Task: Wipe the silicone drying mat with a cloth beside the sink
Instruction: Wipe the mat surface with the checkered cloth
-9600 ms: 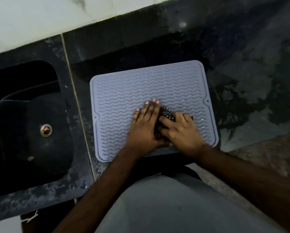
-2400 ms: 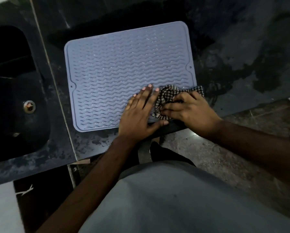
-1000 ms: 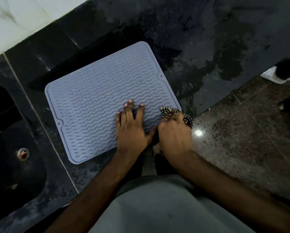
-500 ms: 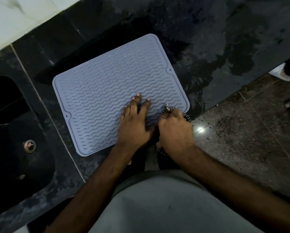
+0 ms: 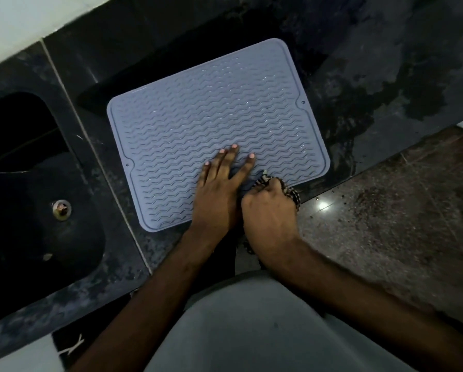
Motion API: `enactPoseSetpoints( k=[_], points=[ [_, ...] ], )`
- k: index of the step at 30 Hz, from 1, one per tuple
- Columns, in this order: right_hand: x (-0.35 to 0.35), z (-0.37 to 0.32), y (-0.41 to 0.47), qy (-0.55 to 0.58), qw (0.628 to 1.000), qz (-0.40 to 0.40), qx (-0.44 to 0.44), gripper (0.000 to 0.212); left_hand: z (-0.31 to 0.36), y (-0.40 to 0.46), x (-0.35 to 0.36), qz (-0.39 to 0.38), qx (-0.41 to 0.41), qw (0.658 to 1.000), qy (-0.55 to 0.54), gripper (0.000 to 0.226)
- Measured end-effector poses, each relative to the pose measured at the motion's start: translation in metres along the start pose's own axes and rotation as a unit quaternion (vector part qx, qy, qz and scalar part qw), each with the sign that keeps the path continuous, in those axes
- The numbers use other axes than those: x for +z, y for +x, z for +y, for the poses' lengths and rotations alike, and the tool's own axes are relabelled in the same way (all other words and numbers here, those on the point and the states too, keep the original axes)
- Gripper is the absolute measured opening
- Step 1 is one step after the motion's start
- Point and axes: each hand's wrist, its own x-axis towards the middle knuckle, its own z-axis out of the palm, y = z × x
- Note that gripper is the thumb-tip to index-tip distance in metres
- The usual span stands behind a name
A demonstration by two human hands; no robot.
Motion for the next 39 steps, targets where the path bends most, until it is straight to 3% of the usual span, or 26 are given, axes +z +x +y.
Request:
enactPoseSetpoints(
  k=[3, 7, 17, 22, 29, 39],
  points=[
    [-0.002, 0.003, 0.000, 0.006, 1.000, 0.007, 0.017, 0.022, -0.017, -0.004, -0.009, -0.011, 0.028, 0.999, -0.024, 0.078],
    [-0.002, -0.004, 0.000, -0.004, 1.000, 0.003, 0.025, 0.020, -0.052, -0.029, -0.016, 0.051, -0.004, 0.999, 0.017, 0.077],
    [0.010, -0.055, 0.002, -0.045, 0.998, 0.007, -0.032, 0.020, -0.058, -0.033, -0.009, 0.011, -0.019, 1.000, 0.012, 0.073],
    [0.008, -0.056, 0.007, -0.008, 1.000, -0.012, -0.002, 0.020, -0.075, -0.041, -0.021, -0.005, 0.013, 1.000, -0.016, 0.080],
    [0.003, -0.070, 0.010, -0.018, 0.999, -0.039, 0.008, 0.021, -0.114, -0.070, -0.022, 0.020, -0.047, 0.999, 0.014, 0.083],
    [0.007, -0.126, 0.006, -0.018, 0.999, -0.033, -0.028, 0.021, -0.123, -0.066, -0.021, 0.022, -0.032, 0.999, -0.010, 0.078]
  ],
)
